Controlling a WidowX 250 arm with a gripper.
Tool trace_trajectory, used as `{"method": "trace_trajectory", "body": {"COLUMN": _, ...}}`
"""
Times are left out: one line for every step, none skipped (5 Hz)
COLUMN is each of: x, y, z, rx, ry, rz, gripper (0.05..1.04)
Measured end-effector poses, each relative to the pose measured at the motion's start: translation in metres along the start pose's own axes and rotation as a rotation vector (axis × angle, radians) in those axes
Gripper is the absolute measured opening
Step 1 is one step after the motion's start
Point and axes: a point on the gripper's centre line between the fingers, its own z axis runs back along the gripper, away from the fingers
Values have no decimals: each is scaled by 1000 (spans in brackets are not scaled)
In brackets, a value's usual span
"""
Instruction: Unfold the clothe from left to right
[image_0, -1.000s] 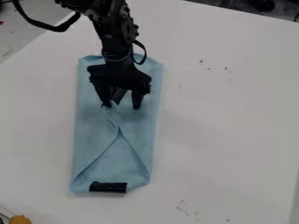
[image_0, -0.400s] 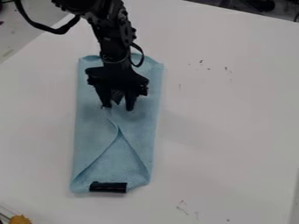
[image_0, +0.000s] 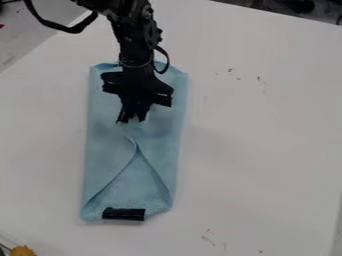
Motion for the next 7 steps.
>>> {"method": "trace_trajectory", "body": {"x": 2, "y": -10, "z": 9, "rx": 27, "ry": -12, "rz": -14, "gripper": 70}}
{"method": "trace_trajectory", "body": {"x": 12, "y": -37, "z": 25, "rx": 45, "ry": -50, "rz": -53, "gripper": 60}}
{"method": "trace_trajectory", "body": {"x": 18, "y": -68, "z": 38, "rx": 34, "ry": -77, "rz": -91, "gripper": 59}}
{"method": "trace_trajectory", "body": {"x": 22, "y": -106, "z": 39, "rx": -25, "ry": -98, "rz": -144, "gripper": 58}}
{"method": "trace_trajectory", "body": {"x": 20, "y": -126, "z": 26, "rx": -78, "ry": -73, "rz": -176, "gripper": 58}}
{"method": "trace_trajectory", "body": {"x": 19, "y": -139, "z": 19, "rx": -108, "ry": -53, "rz": -192, "gripper": 58}}
{"method": "trace_trajectory", "body": {"x": 14, "y": -151, "z": 11, "rx": -128, "ry": -29, "rz": -221, "gripper": 82}}
